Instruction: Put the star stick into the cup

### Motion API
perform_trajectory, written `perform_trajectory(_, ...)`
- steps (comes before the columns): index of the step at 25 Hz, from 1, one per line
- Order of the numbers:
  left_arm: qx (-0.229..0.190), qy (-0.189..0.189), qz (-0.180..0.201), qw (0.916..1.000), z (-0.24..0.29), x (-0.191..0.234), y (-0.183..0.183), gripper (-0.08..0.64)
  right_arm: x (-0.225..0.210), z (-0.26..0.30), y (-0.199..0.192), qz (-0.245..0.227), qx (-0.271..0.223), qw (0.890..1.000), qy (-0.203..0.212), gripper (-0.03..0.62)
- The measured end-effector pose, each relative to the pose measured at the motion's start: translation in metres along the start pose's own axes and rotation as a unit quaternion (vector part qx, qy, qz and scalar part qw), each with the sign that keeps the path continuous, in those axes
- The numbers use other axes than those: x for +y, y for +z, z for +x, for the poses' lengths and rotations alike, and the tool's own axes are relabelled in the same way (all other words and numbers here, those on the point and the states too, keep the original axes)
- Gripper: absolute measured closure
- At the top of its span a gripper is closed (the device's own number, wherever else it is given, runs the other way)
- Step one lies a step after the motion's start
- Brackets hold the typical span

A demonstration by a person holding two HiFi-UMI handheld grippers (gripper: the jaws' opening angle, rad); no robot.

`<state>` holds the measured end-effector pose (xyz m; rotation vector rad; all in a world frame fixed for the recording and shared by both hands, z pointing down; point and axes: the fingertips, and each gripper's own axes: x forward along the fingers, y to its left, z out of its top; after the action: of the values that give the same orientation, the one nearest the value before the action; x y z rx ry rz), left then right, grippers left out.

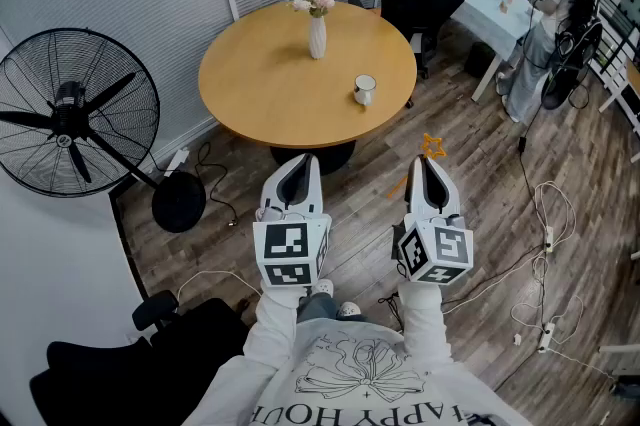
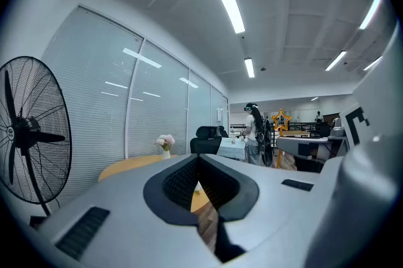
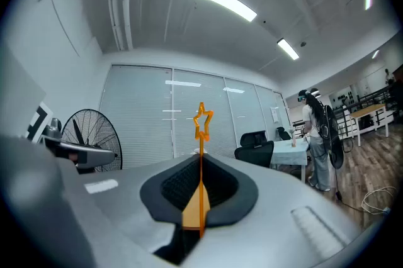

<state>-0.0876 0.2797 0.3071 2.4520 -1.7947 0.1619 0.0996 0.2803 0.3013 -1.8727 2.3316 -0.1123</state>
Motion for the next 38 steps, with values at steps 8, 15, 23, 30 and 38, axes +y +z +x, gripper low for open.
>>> perform_trajectory(8, 0.000, -0.005, -0.001, 1.0000, 0.020, 0.006, 0.002, 0.554, -0.004, 0.018, 0.000, -0.001, -0.005, 1.000, -0.006, 0.577)
perform_trajectory(15, 0.000, -0.011, 0.002, 0.9999, 0.042, 0.023, 0.000, 0.554, -0.006, 0.045, -0.006, 0.005, -0.013, 1.000, -0.019, 0.577)
perform_trajectory(23, 0.006, -0.017, 0.001, 0.9998, 0.067, 0.055, -0.006, 0.554, 0.007, 0.079, -0.017, 0.016, -0.013, 0.999, -0.027, 0.577)
perform_trajectory(30, 0.018, -0.022, -0.006, 0.9996, 0.084, 0.074, -0.015, 0.554, 0.014, 0.097, -0.027, 0.006, 0.001, 0.999, -0.034, 0.577)
perform_trajectory(38, 0.029, -0.021, -0.011, 0.9993, 0.120, 0.087, -0.023, 0.554, 0.004, 0.134, -0.038, 0.002, 0.015, 0.999, -0.034, 0.577)
